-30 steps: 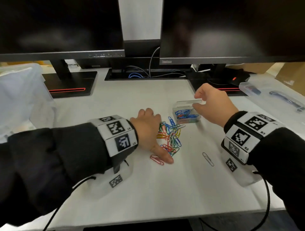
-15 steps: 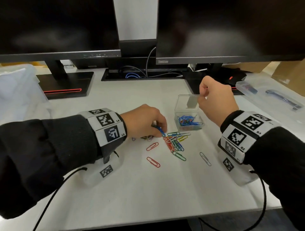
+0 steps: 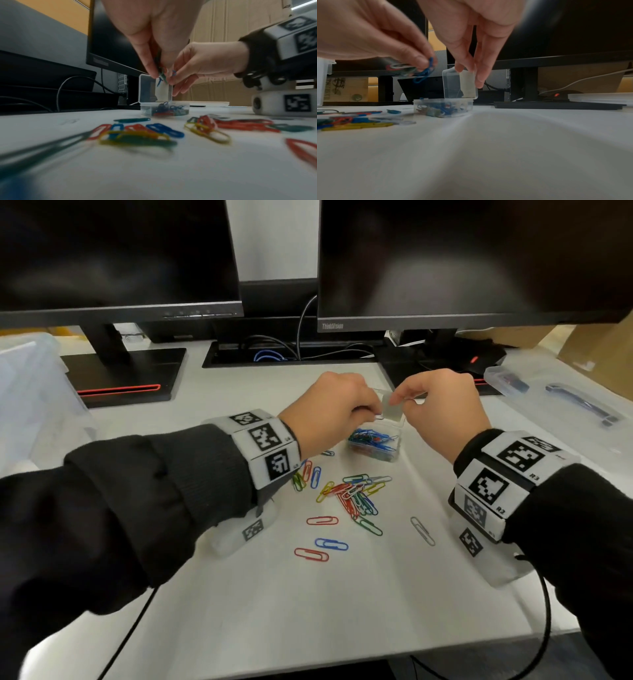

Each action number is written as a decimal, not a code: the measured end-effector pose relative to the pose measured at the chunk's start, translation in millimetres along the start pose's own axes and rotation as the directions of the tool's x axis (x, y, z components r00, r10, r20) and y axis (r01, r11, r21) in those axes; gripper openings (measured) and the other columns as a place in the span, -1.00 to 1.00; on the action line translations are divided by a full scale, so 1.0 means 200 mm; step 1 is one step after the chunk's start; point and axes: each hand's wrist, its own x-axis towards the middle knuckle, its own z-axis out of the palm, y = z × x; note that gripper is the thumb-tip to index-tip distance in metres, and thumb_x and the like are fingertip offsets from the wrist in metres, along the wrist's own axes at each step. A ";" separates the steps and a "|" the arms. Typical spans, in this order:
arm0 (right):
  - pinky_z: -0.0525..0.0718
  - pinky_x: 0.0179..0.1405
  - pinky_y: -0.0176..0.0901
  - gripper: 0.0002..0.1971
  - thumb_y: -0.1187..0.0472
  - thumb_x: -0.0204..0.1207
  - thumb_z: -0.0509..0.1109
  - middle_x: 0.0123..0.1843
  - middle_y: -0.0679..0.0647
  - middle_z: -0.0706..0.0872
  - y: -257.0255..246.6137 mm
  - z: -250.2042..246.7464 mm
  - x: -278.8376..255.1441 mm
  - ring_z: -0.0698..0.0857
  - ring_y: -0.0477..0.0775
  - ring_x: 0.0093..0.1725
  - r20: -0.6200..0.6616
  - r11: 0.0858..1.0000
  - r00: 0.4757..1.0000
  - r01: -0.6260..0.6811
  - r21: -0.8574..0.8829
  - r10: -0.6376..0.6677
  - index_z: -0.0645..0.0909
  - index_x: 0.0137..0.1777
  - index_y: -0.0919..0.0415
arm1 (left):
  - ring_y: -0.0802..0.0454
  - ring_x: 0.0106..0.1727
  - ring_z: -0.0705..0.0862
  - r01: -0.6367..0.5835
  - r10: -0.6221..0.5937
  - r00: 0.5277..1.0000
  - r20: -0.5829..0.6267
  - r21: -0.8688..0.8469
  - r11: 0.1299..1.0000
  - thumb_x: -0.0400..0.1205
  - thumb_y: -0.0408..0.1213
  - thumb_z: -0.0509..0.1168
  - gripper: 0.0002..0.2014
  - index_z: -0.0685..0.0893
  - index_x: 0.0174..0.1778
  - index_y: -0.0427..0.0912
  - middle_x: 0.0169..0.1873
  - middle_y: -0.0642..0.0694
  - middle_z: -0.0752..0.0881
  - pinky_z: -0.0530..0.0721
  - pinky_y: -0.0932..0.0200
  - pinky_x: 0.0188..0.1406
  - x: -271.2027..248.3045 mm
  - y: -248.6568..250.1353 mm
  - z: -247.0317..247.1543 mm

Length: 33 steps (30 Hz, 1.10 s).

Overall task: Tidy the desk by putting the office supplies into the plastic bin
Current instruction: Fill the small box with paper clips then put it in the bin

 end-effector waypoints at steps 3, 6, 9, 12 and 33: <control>0.55 0.08 -0.17 -0.73 0.38 0.53 0.25 0.05 0.13 0.78 -0.01 -0.01 -0.01 0.68 0.13 0.12 -0.008 1.000 1.000 0.018 0.016 -0.018 0.78 -0.04 0.15 | -0.12 -0.02 0.70 -0.098 0.097 0.995 -0.026 -0.023 0.995 0.60 -0.30 0.28 -0.78 0.78 0.04 -0.28 -0.10 -0.24 0.76 0.41 0.31 -0.02 0.05 0.01 0.03; 0.51 -0.01 -0.24 -0.76 0.35 0.53 0.27 0.05 0.11 0.77 -0.01 -0.01 -0.01 0.68 0.09 0.09 0.014 1.000 1.000 -0.009 0.023 0.009 0.77 -0.05 0.13 | -0.08 0.09 0.64 -0.048 0.042 0.992 0.118 0.043 0.998 0.70 -0.16 0.16 -0.70 0.72 0.16 -0.22 0.02 -0.20 0.74 0.40 0.23 0.07 0.07 0.01 0.05; 0.54 0.02 -0.22 -0.73 0.37 0.52 0.25 0.06 0.12 0.77 -0.01 -0.01 -0.01 0.69 0.10 0.10 0.021 1.000 1.000 -0.015 0.027 0.014 0.77 -0.06 0.11 | 0.00 0.04 0.62 -0.061 0.059 0.995 0.080 0.028 0.998 0.70 -0.11 0.15 -0.69 0.73 0.11 -0.18 -0.02 -0.13 0.74 0.42 0.28 0.02 -0.01 0.01 0.03; 0.58 0.10 -0.17 -0.71 0.39 0.50 0.23 0.07 0.13 0.77 -0.01 0.00 -0.01 0.68 0.12 0.12 0.015 0.999 1.000 -0.027 0.044 0.027 0.78 -0.08 0.11 | 0.04 -0.04 0.64 -0.271 0.282 0.953 0.111 -0.106 0.957 0.63 -0.07 0.20 -0.69 0.78 -0.01 -0.17 -0.11 -0.08 0.76 0.50 0.29 0.03 -0.15 0.06 0.03; 0.63 0.12 -0.06 -0.69 0.30 0.60 0.21 0.22 0.09 0.71 0.00 0.01 0.01 0.66 0.14 0.15 0.032 0.999 0.999 -0.041 -0.026 0.042 0.76 -0.03 -0.04 | 0.20 0.47 0.34 -0.182 0.209 0.839 0.503 -0.104 0.978 0.53 0.10 0.32 -0.42 0.46 0.47 0.01 0.47 0.11 0.44 0.24 0.37 0.47 -0.20 -0.03 0.02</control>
